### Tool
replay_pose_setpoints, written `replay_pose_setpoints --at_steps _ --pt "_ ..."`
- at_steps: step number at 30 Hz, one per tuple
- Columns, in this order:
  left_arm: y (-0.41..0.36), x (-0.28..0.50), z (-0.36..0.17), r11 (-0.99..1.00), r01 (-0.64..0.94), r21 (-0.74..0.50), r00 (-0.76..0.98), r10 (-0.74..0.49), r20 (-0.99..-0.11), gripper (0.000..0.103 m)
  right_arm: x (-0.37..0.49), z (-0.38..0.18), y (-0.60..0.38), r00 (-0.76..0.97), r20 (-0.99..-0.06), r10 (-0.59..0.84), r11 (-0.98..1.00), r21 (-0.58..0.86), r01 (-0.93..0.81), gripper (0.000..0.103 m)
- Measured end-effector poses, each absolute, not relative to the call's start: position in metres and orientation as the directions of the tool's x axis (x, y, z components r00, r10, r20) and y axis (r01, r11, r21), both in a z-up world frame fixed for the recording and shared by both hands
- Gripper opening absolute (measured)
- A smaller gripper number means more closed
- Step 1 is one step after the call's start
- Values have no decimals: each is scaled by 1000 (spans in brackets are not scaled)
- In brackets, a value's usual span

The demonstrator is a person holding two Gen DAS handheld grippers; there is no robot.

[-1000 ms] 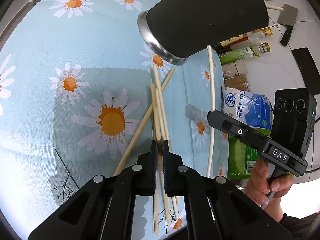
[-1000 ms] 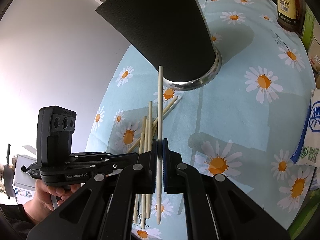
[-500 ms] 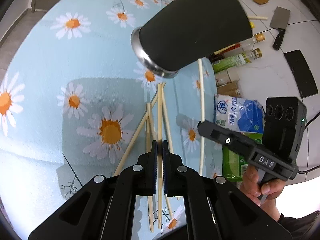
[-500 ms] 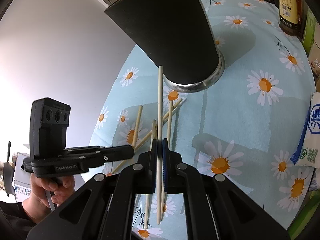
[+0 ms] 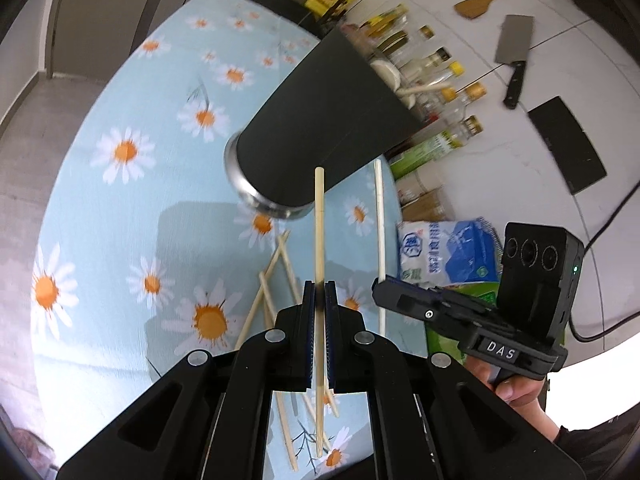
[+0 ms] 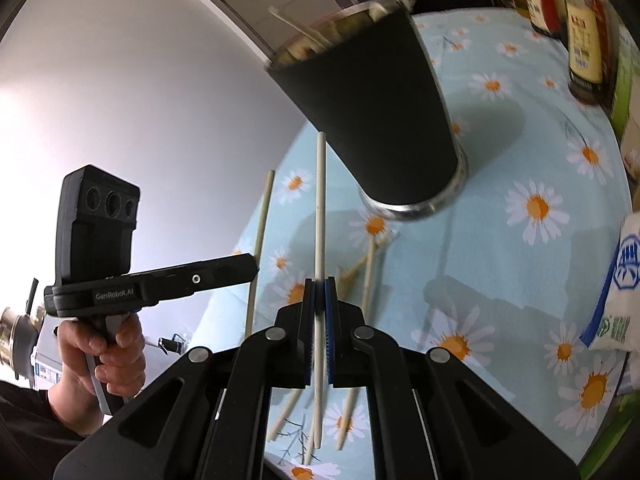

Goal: Organize utensils
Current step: 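Lift the held chopsticks with both tools over the black holder, then lower the chopsticks into the holder and open both tools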

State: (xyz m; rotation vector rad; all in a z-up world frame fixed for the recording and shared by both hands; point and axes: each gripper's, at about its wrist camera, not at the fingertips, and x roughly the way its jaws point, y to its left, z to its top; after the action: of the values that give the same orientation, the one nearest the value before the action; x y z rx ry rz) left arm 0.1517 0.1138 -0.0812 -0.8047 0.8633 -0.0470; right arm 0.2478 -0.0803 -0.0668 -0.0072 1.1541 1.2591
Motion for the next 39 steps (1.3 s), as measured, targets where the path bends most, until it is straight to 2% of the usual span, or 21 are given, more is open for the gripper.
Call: replay_pose_setpoints --at_steps 16,27,39 --pt "126 167 -1 794 -154 -588 797 -251 -549 3 264 -6 -73 -17 -457 889 269 552 -789 6" --pt "133 191 47 853 -103 -511 864 -178 -471 3 287 42 -62 154 -368 917 317 439 -840 6" --pt "131 222 89 918 -90 -386 922 -69 -381 3 320 82 -50 256 -258 932 343 387 -856 6"
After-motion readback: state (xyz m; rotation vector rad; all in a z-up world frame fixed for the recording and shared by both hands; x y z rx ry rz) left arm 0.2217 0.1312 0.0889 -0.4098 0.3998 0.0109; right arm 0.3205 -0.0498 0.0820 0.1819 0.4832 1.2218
